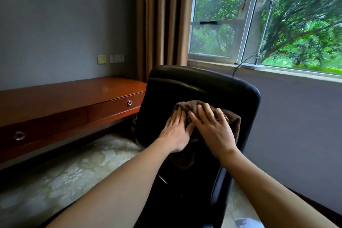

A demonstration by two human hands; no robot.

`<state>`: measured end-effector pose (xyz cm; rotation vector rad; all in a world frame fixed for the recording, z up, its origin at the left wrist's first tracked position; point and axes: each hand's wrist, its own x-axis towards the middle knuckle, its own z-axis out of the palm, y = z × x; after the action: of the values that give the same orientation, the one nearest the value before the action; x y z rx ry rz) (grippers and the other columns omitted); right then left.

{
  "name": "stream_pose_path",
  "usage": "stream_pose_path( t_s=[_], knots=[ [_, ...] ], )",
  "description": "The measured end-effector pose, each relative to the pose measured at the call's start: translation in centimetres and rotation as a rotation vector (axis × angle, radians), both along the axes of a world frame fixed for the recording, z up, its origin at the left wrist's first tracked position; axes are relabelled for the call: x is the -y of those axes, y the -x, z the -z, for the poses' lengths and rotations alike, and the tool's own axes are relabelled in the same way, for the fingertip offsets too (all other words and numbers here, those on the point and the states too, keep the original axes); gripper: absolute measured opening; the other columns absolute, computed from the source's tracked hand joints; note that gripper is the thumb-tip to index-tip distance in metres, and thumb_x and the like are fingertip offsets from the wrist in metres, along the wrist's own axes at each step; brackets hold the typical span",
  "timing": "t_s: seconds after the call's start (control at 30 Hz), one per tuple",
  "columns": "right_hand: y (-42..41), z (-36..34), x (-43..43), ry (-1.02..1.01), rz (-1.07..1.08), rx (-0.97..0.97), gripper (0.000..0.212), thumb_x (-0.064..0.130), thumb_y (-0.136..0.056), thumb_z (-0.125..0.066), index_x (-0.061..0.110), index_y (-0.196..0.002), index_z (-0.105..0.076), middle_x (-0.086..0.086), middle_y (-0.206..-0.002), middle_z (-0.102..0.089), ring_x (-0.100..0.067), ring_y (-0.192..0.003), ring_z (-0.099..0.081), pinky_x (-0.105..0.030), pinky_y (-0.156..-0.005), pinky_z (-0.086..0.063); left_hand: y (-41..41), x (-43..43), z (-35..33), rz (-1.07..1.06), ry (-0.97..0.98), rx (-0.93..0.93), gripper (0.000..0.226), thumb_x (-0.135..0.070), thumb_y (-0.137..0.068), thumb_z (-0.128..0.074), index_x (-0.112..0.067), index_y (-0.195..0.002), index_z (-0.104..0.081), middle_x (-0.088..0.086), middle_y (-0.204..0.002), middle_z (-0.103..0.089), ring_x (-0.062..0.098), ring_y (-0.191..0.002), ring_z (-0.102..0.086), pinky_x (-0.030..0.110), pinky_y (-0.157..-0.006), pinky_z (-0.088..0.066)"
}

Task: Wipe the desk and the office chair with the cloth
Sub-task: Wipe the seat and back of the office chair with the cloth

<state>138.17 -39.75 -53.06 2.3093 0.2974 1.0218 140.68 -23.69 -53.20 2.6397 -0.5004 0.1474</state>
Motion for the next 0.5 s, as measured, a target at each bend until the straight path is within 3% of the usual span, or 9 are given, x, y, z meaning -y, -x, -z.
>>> stream_pose_path(
  t_s=[0.17,0.37,0.5],
  knots=[
    [-2.0,-3.3,1.0,0.002,-0.032,0.093,0.053,0.023,-0.093,-0.039,0.017,-0.143,-0.055,-0.017,-0.143,-0.055,-0.037,-0.133,-0.051,-0.052,-0.107,-0.028,-2.3,1.2,-3.9,-0.004,-0.026,0.033,0.075,-0.058,-0.104,-0.015,-0.014,-0.158,0.013,0.003,-0.166,0.020,0.014,-0.152,0.017,0.033,-0.125,0.007],
    [-4.7,-8.4,3.0,-0.019,-0.052,0.208,0.050,0.021,-0.095,-0.036,0.019,-0.140,-0.057,-0.014,-0.140,-0.058,-0.035,-0.131,-0.053,-0.051,-0.104,-0.035,-5.4,2.7,-7.9,0.013,0.007,0.157,0.077,-0.063,-0.101,-0.010,-0.018,-0.159,0.011,0.002,-0.166,0.021,0.013,-0.152,0.019,0.035,-0.125,0.006],
    [-5.5,-11.0,3.6,-0.194,0.031,0.137,0.055,0.022,-0.092,-0.034,0.018,-0.142,-0.054,-0.015,-0.142,-0.054,-0.037,-0.134,-0.049,-0.053,-0.103,-0.029,-6.8,4.6,-11.1,0.035,0.028,0.245,0.068,-0.053,-0.106,-0.013,-0.018,-0.160,0.007,-0.001,-0.166,0.018,0.012,-0.152,0.017,0.031,-0.124,0.008]
  ],
)
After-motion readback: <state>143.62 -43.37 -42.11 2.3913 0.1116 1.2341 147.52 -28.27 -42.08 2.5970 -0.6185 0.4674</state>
